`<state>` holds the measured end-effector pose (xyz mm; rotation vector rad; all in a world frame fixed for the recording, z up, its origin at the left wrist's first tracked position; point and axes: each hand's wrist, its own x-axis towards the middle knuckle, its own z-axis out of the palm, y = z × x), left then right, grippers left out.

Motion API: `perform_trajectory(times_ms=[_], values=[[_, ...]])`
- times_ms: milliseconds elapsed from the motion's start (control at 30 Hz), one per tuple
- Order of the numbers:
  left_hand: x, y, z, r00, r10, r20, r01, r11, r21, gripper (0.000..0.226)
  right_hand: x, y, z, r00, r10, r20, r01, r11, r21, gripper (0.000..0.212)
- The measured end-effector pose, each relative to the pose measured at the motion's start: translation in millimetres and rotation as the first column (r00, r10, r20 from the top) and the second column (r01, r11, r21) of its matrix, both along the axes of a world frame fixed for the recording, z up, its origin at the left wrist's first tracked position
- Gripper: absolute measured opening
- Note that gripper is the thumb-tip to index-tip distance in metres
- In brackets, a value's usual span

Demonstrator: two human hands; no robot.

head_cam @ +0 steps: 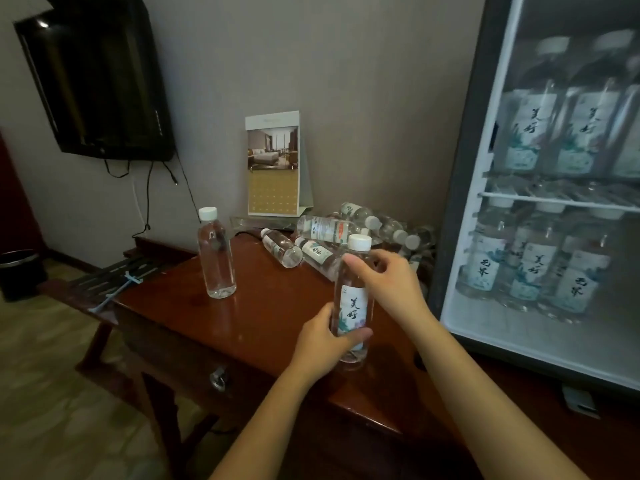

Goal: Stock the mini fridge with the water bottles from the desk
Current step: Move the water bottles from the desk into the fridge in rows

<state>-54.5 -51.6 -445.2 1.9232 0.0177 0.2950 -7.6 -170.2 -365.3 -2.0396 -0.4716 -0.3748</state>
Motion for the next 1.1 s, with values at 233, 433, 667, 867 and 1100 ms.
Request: perform_trajectory(times_ms=[233,433,667,867,1100], values=[[-8.2,-10.8,7.9,0.995,-0.101,-0.028,0.101,0.995,0.006,0.04,-30.1,-42.5,-48.6,0.905,0.272,-0.327,-0.265,0.962,0.067,0.043],[-19.3,-31.7,8.4,0.955,-0.295,-0.021,0.296,0.955,0.029,0.065,-51.1,-79.0,-55.9,0.925,0.301,-0.232,-0.28,0.952,0.12,0.046],[-13.2,-113.1,30.2,0.9,-0.431,0.073,0.422,0.9,0.105,0.064,-70.3,-155.7,-48.8,0.988,0.098,-0.121,-0.071,0.975,0.21,0.037],[0.9,-207.5,50.7,0.831,-0.529,0.173,0.526,0.848,0.064,0.057,-80.8,-227.4,-34.2,0.99,-0.114,-0.078,0.132,0.94,0.315,0.033],[22.2,-302.0,48.3,0.828,-0.509,0.235,0.515,0.856,0.038,0.055,-63.7,-285.5,-29.3,0.949,-0.298,-0.104,0.315,0.86,0.401,0.033]])
